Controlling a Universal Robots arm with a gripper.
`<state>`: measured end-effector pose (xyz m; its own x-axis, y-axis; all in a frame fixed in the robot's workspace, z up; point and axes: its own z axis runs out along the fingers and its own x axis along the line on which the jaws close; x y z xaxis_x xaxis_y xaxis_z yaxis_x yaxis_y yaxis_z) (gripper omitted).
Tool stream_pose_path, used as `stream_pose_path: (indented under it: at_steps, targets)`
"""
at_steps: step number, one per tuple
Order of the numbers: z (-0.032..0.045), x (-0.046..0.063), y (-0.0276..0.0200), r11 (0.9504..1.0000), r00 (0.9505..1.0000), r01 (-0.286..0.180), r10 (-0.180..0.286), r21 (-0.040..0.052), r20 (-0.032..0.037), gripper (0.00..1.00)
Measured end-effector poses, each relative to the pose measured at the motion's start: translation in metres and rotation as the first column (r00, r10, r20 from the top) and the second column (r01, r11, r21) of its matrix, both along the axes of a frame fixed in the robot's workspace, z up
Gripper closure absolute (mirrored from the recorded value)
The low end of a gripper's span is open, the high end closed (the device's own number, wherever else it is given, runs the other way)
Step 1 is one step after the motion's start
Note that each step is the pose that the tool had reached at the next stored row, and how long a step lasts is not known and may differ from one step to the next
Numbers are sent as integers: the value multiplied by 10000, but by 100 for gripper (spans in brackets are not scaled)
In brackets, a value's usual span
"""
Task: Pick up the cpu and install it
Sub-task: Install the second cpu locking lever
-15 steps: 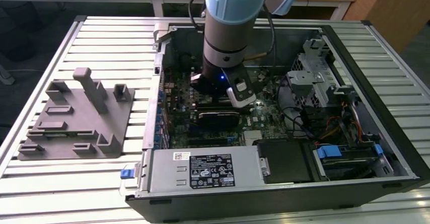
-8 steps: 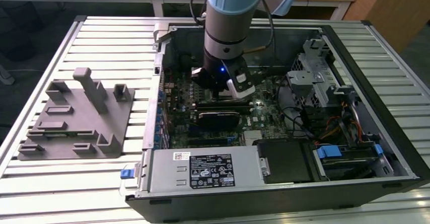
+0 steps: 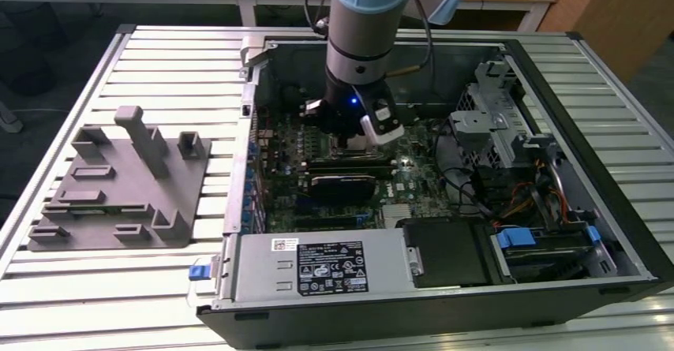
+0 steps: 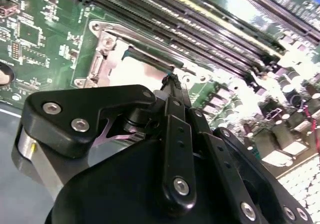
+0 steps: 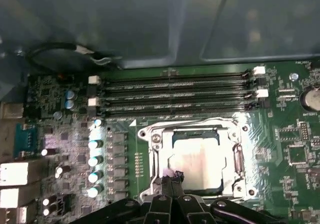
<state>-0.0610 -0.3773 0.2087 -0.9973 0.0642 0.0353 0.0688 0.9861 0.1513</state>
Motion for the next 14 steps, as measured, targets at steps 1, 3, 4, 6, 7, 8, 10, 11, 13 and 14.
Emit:
stream_pose_path:
  at_steps: [1,3,4,6,7,8,10,11,13,14]
  targets:
    - [-1,14,13,10000,10000,4,-4,-36,1,89]
    - [-2,41,40,9999,10000,11,-11,-112,0,89]
    - [-2,55,53,9999,10000,14,-14,-147,-1,89]
    - [-4,89,76,9998,10000,19,-19,-204,0,89]
    - [-4,108,86,9997,10000,21,-21,-232,-1,89]
    - [-4,128,95,9997,10000,23,-23,-258,0,89]
    - [-5,173,111,9995,10000,23,-23,-312,0,89]
    - [-5,193,118,9994,10000,24,-24,-338,0,89]
    - [-5,246,140,9991,10000,24,-24,-432,0,89]
    - [-5,248,143,9990,10000,26,-26,-448,-2,89]
